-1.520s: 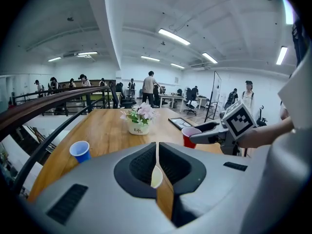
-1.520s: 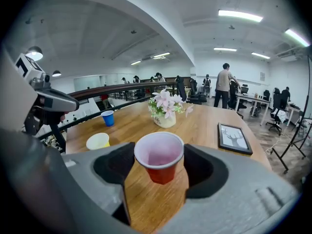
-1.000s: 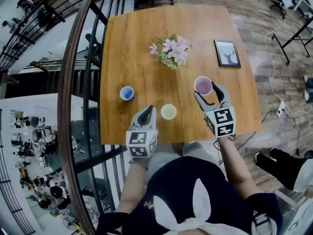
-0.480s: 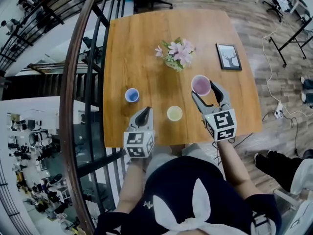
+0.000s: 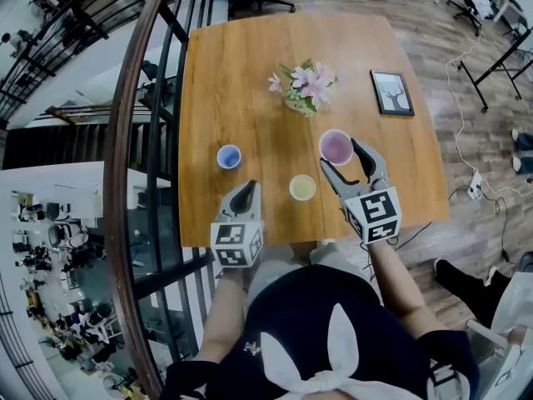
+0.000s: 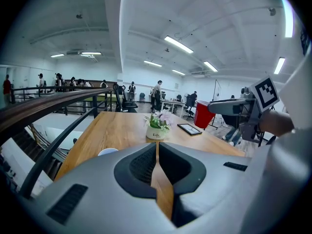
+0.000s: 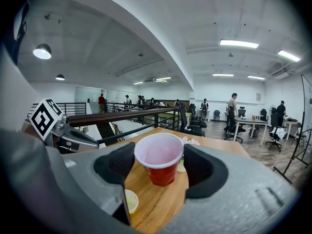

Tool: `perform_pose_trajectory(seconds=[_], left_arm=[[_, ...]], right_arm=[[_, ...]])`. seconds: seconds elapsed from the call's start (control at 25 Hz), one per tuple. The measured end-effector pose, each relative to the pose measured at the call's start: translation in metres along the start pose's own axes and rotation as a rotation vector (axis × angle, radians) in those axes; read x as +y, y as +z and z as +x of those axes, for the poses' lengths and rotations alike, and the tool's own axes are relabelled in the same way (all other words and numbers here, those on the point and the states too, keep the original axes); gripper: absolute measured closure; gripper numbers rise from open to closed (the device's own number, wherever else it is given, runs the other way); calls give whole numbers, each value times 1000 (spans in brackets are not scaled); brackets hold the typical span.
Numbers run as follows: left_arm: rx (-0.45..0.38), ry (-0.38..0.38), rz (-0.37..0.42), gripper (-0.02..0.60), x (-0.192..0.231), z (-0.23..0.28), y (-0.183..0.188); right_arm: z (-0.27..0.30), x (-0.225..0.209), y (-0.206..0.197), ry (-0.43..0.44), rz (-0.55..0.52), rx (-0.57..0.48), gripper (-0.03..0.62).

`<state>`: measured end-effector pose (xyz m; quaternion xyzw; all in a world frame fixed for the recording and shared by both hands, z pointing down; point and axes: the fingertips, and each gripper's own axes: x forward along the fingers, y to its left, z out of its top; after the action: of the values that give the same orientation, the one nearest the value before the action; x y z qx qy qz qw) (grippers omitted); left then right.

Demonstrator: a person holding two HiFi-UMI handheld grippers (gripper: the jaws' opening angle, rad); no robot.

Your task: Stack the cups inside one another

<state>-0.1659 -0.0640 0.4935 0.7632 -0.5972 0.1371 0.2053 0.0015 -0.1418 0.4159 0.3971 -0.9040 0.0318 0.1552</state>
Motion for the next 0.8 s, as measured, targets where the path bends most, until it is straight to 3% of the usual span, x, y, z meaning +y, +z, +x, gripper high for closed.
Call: perform_pose_trajectory(seconds=[0.8], left_arm=[[12,37,-19,549,13,-23,-19]], right_arm=[[5,71,-21,171,32,23,283]])
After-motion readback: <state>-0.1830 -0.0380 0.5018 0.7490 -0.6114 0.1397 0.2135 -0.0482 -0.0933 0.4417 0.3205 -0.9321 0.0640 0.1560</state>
